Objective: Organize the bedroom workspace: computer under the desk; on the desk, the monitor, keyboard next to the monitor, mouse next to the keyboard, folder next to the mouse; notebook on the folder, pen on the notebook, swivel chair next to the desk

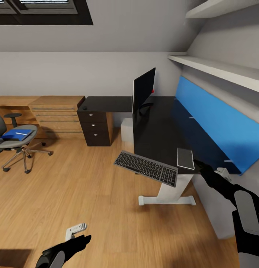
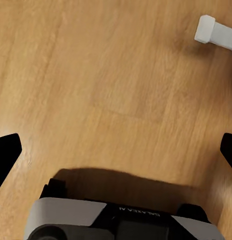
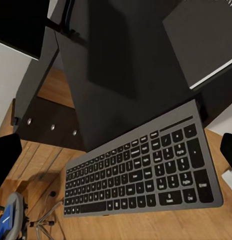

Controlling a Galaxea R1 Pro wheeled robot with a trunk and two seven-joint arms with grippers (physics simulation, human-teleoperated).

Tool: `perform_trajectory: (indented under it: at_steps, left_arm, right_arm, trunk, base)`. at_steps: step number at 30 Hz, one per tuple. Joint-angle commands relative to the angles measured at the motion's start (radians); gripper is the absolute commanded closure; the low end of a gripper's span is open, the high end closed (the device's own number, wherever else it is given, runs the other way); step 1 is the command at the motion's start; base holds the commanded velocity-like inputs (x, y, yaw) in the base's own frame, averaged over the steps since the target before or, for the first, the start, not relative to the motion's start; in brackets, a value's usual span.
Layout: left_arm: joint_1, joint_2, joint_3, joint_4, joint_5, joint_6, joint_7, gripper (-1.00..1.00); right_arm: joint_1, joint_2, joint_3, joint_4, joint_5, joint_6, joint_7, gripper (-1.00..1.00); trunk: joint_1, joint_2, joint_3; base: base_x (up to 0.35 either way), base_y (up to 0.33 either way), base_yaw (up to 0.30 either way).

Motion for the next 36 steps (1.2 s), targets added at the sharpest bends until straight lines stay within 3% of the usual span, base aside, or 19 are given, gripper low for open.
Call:
perform_trajectory:
  at_steps: [1, 8, 12, 36]
  left_arm:
    - [0.000, 0.001, -0.003, 0.000, 0.010, -0.010, 0.010, -1.00]
    - [0.000, 0.001, -0.005, 0.030, 0.004, -0.148, 0.008, -1.00]
    - [0.000, 0.004, -0.006, 0.038, 0.003, -0.185, 0.008, -1.00]
    - [0.000, 0.004, -0.006, 0.062, 0.004, -0.196, 0.008, -1.00]
  right_arm:
    - [-0.001, 0.000, -0.001, -0.001, -0.011, 0.004, -0.009, -1.00]
    - [-0.001, 0.000, -0.001, -0.001, -0.011, 0.003, -0.009, -1.00]
    - [-0.001, 0.000, 0.000, -0.001, -0.011, 0.003, -0.009, -1.00]
    - [-0.001, 0.000, 0.000, -0.002, -0.008, 0.003, -0.012, -1.00]
  trunk:
    - [0.004, -0.008, -0.003]
    - [0.031, -0.057, -0.014]
    - [0.046, -0.085, -0.020]
    - [0.138, -0.253, -0.057]
  base:
    - [0.000, 0.000, 0.000]
    - [0.000, 0.000, 0.000]
    - [0.000, 0.000, 0.000]
    - [0.000, 0.000, 0.000]
